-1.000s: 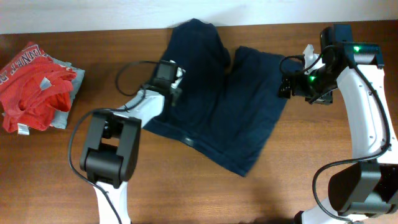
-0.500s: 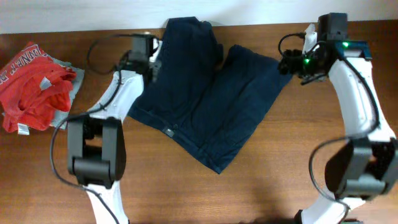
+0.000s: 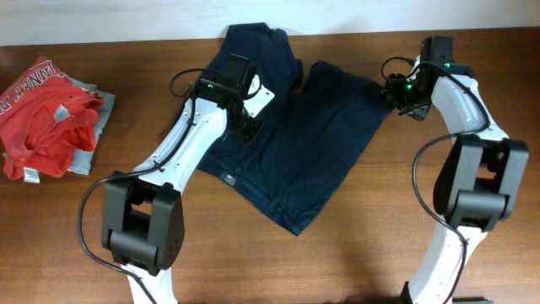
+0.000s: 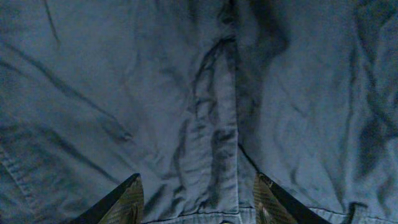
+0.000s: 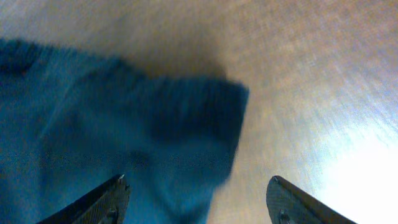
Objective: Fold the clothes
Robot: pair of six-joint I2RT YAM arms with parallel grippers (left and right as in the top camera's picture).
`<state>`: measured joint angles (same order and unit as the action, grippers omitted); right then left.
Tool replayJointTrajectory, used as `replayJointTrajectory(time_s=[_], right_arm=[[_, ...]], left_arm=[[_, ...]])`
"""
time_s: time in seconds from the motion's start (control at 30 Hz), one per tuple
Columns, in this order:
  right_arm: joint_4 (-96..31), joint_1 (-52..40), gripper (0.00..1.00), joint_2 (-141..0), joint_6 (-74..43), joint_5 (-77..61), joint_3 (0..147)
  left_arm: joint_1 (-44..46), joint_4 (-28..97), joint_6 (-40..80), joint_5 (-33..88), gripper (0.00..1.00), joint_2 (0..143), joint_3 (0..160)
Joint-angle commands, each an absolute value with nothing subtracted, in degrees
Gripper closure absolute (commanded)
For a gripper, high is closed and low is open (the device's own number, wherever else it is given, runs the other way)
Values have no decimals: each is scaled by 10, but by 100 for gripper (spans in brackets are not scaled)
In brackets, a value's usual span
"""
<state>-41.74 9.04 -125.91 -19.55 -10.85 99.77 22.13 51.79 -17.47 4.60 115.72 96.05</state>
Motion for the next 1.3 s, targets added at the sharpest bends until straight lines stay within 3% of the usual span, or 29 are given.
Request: replayJointTrajectory(time_s=[0.0,0.07,0.2,0.3,0.5,0.8,1.27], right_arm=[[-380,93,25,-1290,-207,-126,1005],[-354,93,30,-1297,-207,-134,1005],[-318,93,55,-1307,-207,-146,1005],[-338,93,96,-1308,-200,-139,1005],[-417,131,96,-1286,-203,-128,1005],[-607,185,96,-1222,-205,-69,1005],[-849,173,96,-1192,-205,17,1004]], left_arm=[[224,522,-190,63,48,1152,961],[224,531,-190,63,49,1152,961],[224,547,-190,63,53,1152,961],[224,560,-190,63,56,1152,961],[224,565,-190,62,65,1152,961],[223,562,-190,47,66,1152,961],[223,560,-190,47,66,1152,961]])
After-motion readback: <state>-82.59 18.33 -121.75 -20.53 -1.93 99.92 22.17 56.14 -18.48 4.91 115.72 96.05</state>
